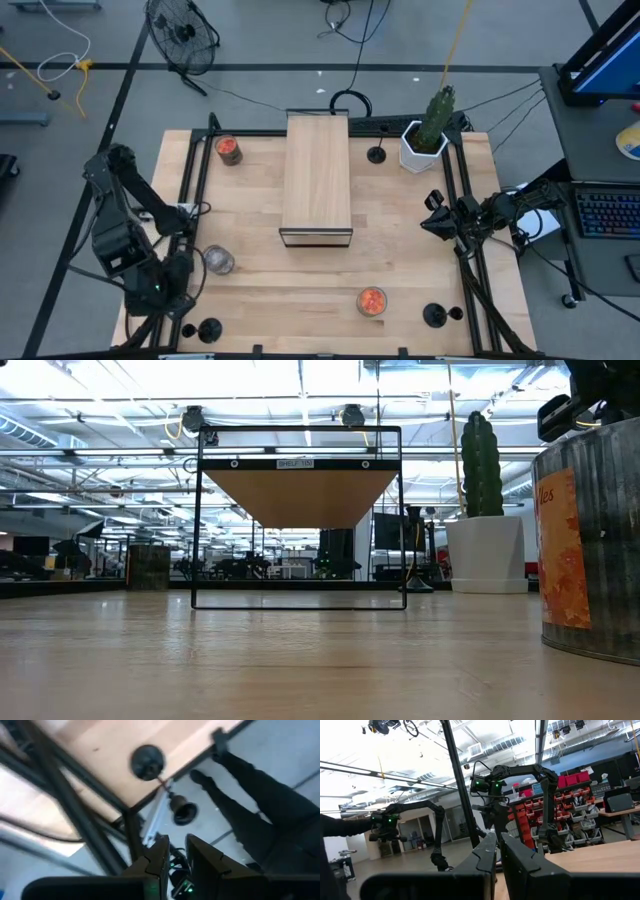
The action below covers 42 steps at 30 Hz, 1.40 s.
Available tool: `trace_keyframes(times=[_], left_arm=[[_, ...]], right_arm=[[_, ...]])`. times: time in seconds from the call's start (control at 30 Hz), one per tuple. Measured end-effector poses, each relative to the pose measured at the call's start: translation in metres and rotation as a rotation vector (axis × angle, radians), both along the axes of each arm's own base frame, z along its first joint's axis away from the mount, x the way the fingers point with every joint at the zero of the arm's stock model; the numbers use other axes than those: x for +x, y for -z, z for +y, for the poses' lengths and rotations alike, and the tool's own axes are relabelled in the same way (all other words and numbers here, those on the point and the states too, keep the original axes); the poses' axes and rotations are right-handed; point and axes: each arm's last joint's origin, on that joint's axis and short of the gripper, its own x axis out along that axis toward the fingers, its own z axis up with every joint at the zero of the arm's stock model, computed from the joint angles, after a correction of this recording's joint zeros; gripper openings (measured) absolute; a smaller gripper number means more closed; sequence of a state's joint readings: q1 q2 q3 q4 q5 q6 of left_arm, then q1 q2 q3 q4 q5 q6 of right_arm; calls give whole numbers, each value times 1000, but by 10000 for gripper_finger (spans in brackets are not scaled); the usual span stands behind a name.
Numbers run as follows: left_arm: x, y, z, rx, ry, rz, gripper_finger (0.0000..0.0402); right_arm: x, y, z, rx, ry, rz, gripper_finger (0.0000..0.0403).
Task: Pick & Place candle stick holders
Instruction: Put the bottom left black candle holder on the shelf
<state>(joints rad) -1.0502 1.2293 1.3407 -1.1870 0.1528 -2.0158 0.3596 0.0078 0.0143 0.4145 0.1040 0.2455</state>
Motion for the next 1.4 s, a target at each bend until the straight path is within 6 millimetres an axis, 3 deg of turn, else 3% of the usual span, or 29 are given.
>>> trace_keyframes(times=[0.17,0.7,1.1,1.23,1.4], left_arm=[[1,5,-11,27,44,-49,69],[13,33,-38,118,102,40,69],[14,36,-41,127,76,51,71],[15,36,-41,129,68,30,91],[15,36,-41,132,59,29,145]], right_arm=[[0,0,0,0,-1,1,18],[0,0,0,0,-1,0,18],[0,0,0,0,-1,-1,18],[0,0,0,0,0,0,18],[0,0,0,0,0,0,18]])
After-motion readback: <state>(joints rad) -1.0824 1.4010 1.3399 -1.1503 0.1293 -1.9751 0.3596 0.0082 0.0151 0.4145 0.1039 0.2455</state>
